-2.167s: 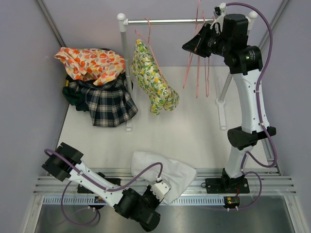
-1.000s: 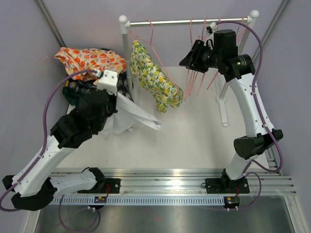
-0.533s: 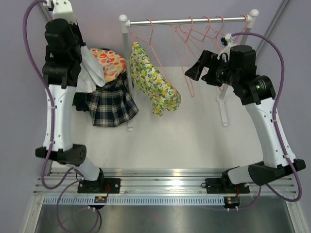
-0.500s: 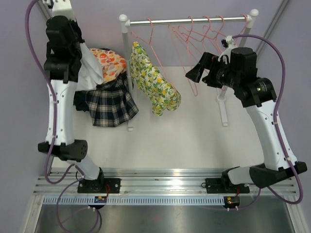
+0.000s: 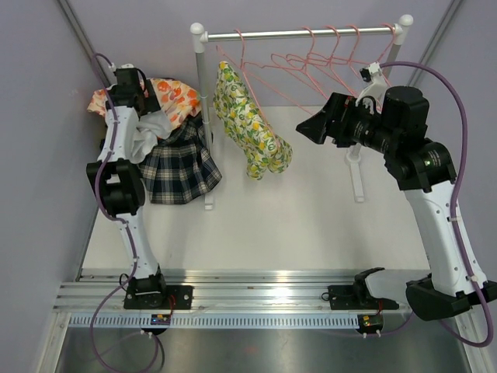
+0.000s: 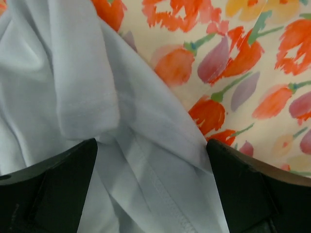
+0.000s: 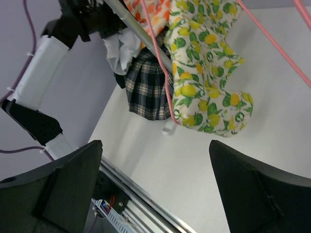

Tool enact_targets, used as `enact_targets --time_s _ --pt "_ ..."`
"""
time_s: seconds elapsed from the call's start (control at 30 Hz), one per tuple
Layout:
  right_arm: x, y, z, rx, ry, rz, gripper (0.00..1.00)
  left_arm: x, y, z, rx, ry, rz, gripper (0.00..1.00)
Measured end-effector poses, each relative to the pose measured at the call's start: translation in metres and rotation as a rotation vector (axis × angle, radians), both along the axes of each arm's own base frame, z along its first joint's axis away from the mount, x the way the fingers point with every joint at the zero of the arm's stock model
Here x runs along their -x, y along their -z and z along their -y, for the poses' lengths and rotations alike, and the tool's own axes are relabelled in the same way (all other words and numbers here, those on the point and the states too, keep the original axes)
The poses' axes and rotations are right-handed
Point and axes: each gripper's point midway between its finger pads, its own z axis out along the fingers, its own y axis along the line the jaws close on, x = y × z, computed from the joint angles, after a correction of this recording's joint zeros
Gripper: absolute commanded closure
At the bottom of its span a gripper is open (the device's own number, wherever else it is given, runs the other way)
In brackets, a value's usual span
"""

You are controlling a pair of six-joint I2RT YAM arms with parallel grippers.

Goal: Remove the skirt from the hanger

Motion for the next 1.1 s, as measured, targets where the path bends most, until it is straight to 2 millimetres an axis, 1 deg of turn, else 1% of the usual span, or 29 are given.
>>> enact_targets --time_s 0.07,0.1,0.17,0.27,0.3,0.33,0.4,0.43,0.5,0.53,0.6,0.63,0.7,0.77,0.8,0.87,0.9,0.93,1.0,1.03,1.1 --pt "0.003 -0.012 -0.005 -0.014 -0.038 0.028 0.01 0.009 0.005 0.008 0.017 0.004 -0.017 0.01" --pt "0.004 -0.019 -0.009 -0.019 -0.060 0.047 0.00 0.018 0.005 0.013 0.025 0.006 -0.028 0.01" --pt "0.003 -0.038 -0.019 -0.029 -0.103 0.090 0.01 0.044 -0.006 0.024 0.030 0.018 -0.031 0.01" --pt "-0.004 -0.059 -0.044 -0.031 -0.169 0.148 0.00 0.094 -0.045 0.047 0.024 0.056 0.023 0.01" --pt "-0.007 -0.063 -0.054 -0.031 -0.192 0.160 0.01 0.112 -0.064 0.058 0.021 0.079 0.071 0.01" --pt "-0.013 -0.066 -0.064 -0.029 -0.210 0.169 0.00 0.135 -0.083 0.071 0.019 0.106 0.121 0.01" --pt "-0.025 -0.065 -0.082 -0.022 -0.239 0.172 0.01 0.170 -0.110 0.092 0.021 0.158 0.210 0.01" --pt "-0.033 -0.059 -0.090 -0.013 -0.249 0.157 0.01 0.190 -0.119 0.103 0.027 0.191 0.248 0.01" --pt "-0.051 -0.050 -0.104 0.000 -0.258 0.142 0.01 0.224 -0.128 0.121 0.046 0.246 0.311 0.01" --pt "-0.062 -0.041 -0.111 0.010 -0.260 0.126 0.01 0.237 -0.122 0.127 0.058 0.266 0.319 0.01" --pt "-0.080 -0.026 -0.122 0.031 -0.254 0.101 0.02 0.265 -0.104 0.139 0.082 0.306 0.313 0.01" --pt "-0.087 -0.020 -0.125 0.040 -0.252 0.090 0.02 0.277 -0.093 0.143 0.097 0.323 0.309 0.01" --pt "-0.101 -0.006 -0.135 0.054 -0.251 0.070 0.05 0.298 -0.070 0.149 0.122 0.349 0.278 0.01" --pt "-0.112 0.009 -0.142 0.072 -0.245 0.046 0.14 0.314 -0.054 0.150 0.144 0.362 0.263 0.01" --pt "-0.115 0.016 -0.145 0.079 -0.245 0.034 0.18 0.320 -0.050 0.150 0.151 0.367 0.262 0.01" --pt "-0.118 0.026 -0.153 0.090 -0.252 0.021 0.48 0.330 -0.046 0.152 0.169 0.382 0.279 0.01" --pt "-0.119 0.031 -0.156 0.096 -0.254 0.014 0.58 0.334 -0.045 0.152 0.177 0.388 0.287 0.01" --pt "-0.119 0.035 -0.160 0.098 -0.257 0.008 0.80 0.337 -0.046 0.153 0.183 0.394 0.298 0.01" --pt "-0.120 0.041 -0.167 0.105 -0.257 -0.002 0.98 0.340 -0.046 0.155 0.193 0.403 0.311 0.01" --pt "-0.120 0.044 -0.170 0.102 -0.259 -0.010 1.00 0.340 -0.045 0.155 0.196 0.406 0.313 0.01" --pt "-0.120 0.045 -0.174 0.104 -0.252 -0.011 1.00 0.340 -0.040 0.157 0.201 0.410 0.300 0.01"
